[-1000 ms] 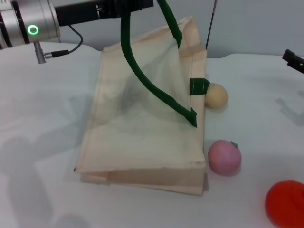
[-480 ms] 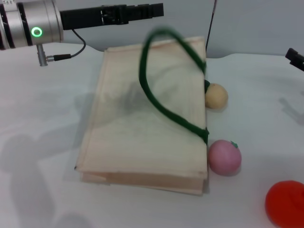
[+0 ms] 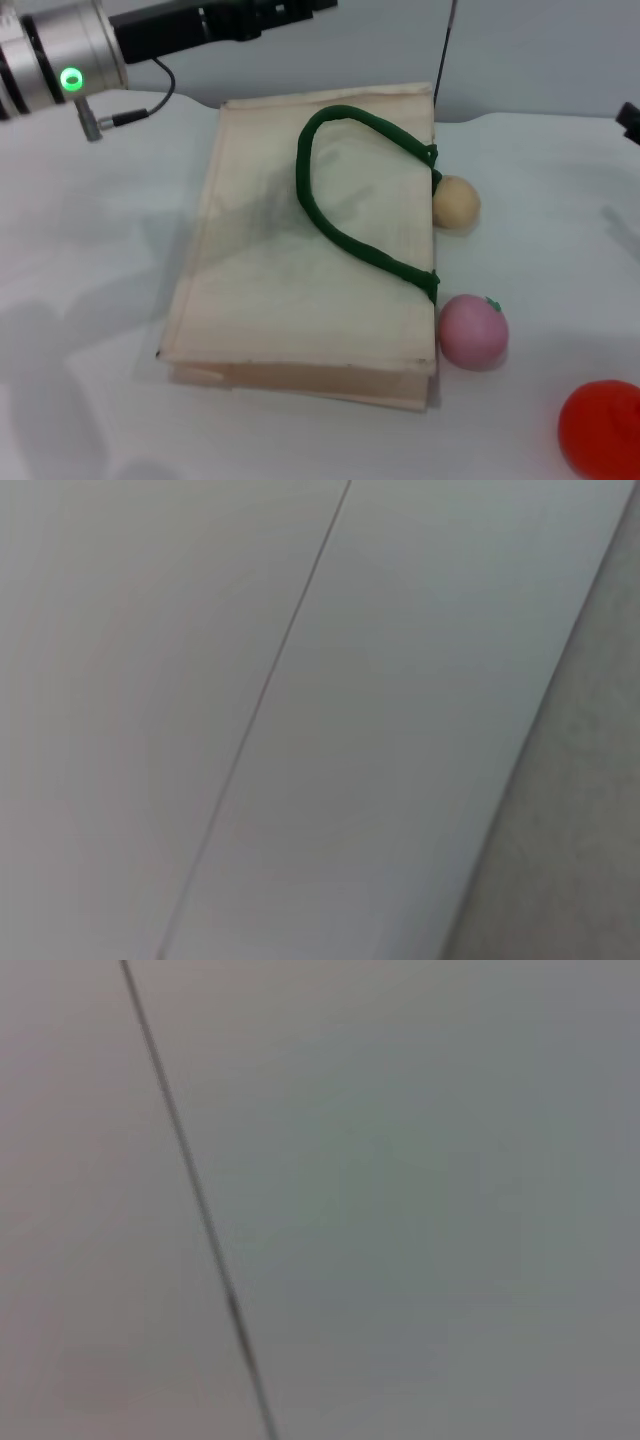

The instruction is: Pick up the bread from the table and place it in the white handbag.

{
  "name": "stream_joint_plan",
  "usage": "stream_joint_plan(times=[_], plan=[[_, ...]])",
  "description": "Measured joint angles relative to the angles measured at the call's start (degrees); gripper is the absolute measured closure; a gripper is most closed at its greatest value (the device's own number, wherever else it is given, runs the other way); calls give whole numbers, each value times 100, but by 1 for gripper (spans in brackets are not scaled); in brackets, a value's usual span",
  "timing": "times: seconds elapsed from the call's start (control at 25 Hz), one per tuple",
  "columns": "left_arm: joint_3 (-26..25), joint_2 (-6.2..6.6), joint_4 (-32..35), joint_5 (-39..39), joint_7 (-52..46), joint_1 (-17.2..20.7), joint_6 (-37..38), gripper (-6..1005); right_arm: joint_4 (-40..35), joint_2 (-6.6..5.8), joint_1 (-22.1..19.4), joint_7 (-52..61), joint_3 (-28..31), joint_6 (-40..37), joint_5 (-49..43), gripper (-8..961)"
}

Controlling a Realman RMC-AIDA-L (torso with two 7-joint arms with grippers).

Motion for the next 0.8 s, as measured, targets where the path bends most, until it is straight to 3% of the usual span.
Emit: stream_joint_plan(times=[0.16, 0.24, 0.52, 0.8], plan=[[0, -373, -15, -916, 1896, 438, -161, 171, 430, 2, -109, -1297, 817, 28, 3, 68], [-11, -473, 173, -1355, 2850, 688, -479, 174, 674, 3, -145, -1996, 1168, 12, 3, 68], [-81, -509, 1237, -2744, 4428, 1188, -1218, 172, 1239, 29, -308, -3123, 2195, 131, 2, 69], [-497, -518, 2466, -4353, 5960, 1445, -1627, 170, 1410, 37, -302, -3369, 2523, 532, 0, 68]])
